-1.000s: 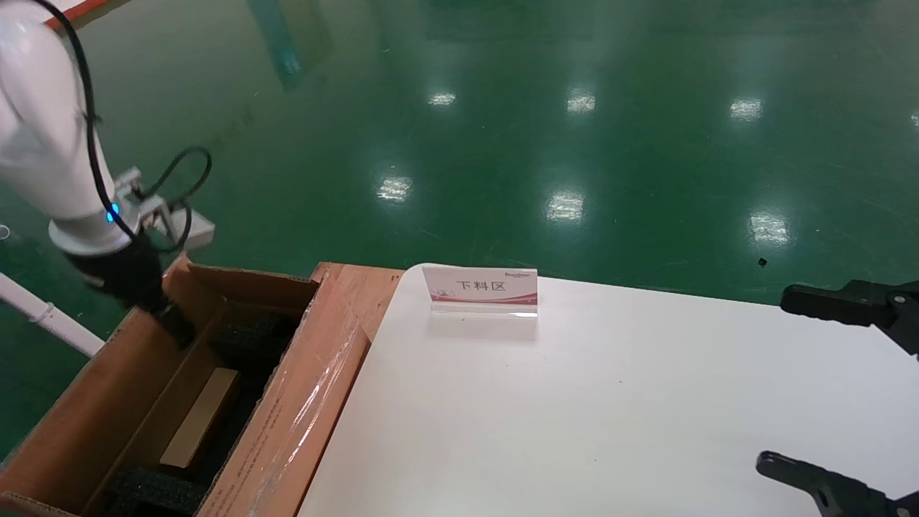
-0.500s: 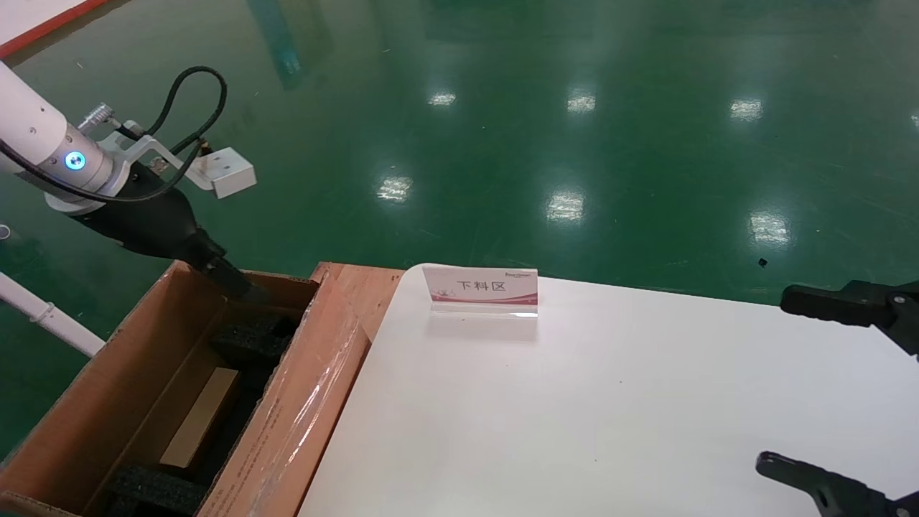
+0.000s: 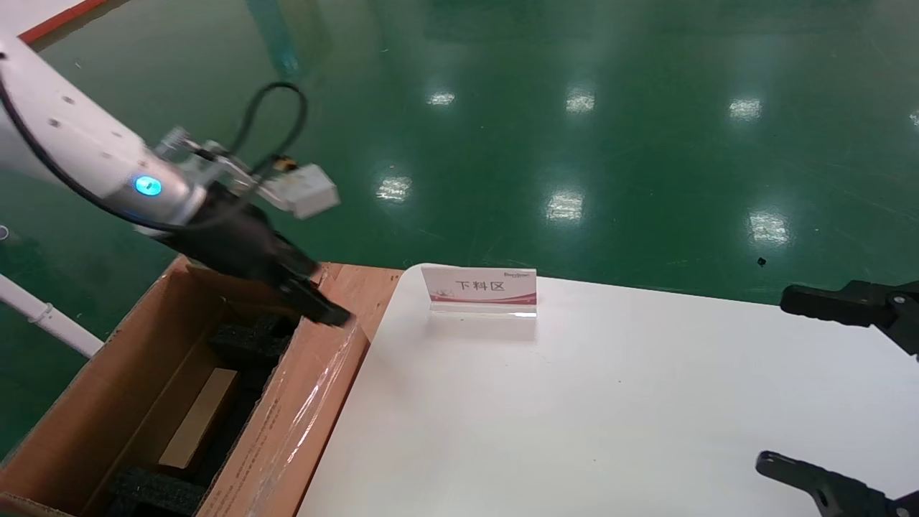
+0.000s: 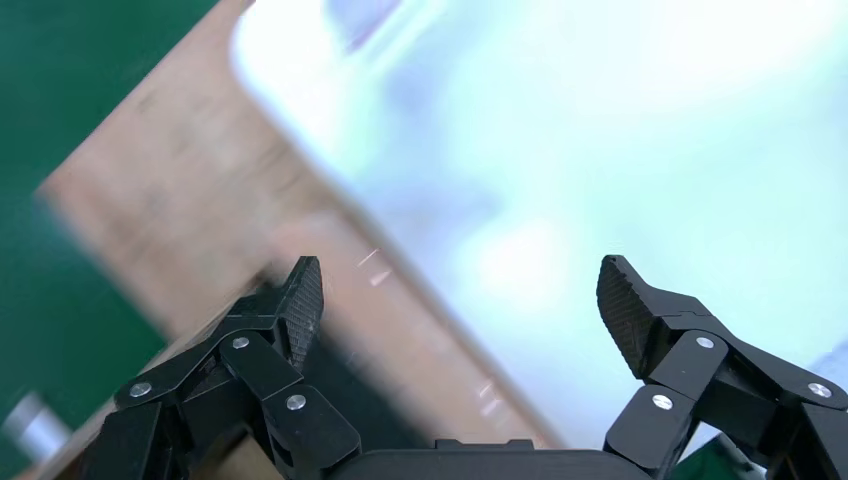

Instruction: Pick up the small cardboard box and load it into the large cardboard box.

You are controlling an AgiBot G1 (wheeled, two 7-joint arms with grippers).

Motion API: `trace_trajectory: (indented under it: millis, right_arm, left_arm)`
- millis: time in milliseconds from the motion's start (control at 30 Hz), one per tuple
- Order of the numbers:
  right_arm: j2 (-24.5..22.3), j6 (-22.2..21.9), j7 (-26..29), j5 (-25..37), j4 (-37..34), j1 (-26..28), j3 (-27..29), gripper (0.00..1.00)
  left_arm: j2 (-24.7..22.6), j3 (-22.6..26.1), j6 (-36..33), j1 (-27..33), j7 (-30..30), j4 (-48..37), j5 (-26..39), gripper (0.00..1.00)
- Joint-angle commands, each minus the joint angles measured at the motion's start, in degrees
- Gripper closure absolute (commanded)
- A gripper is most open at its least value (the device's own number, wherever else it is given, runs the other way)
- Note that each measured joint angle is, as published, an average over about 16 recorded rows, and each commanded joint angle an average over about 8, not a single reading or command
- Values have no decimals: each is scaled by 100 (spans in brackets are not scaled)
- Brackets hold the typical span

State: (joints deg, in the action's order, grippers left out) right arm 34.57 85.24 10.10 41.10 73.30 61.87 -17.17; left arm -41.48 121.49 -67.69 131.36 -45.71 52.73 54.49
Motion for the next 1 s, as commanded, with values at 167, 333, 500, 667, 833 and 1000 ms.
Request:
trace_trajectory:
  millis: [167,333,500,667,833,1000]
  right_arm:
    - [0,0,-1,-1,-1,1,-2,0]
    - [-1,0,-2,-2,-1,1,-3,0]
    - [-1,-1,-2,-3,-1,2,-5,0]
    - [-2,-2,-3,-4,-1,2,-6,0]
    - [-2,-2,-4,-4,-1,2,-7,0]
    - [-1,-1,-1,-1,-1,0,-2,0]
  left_arm:
    - [75,-1232,-210,-816,409,244,-148,0]
    - [139,-2264,-387,-1498,751,448,-271,0]
    - [201,-3286,-561,-2175,1089,650,-393,0]
    - [264,-4312,-736,-2854,1430,853,-516,0]
    - [327,-5345,-912,-3537,1772,1057,-640,0]
    - [390,-6368,-1087,-4214,2111,1259,-763,0]
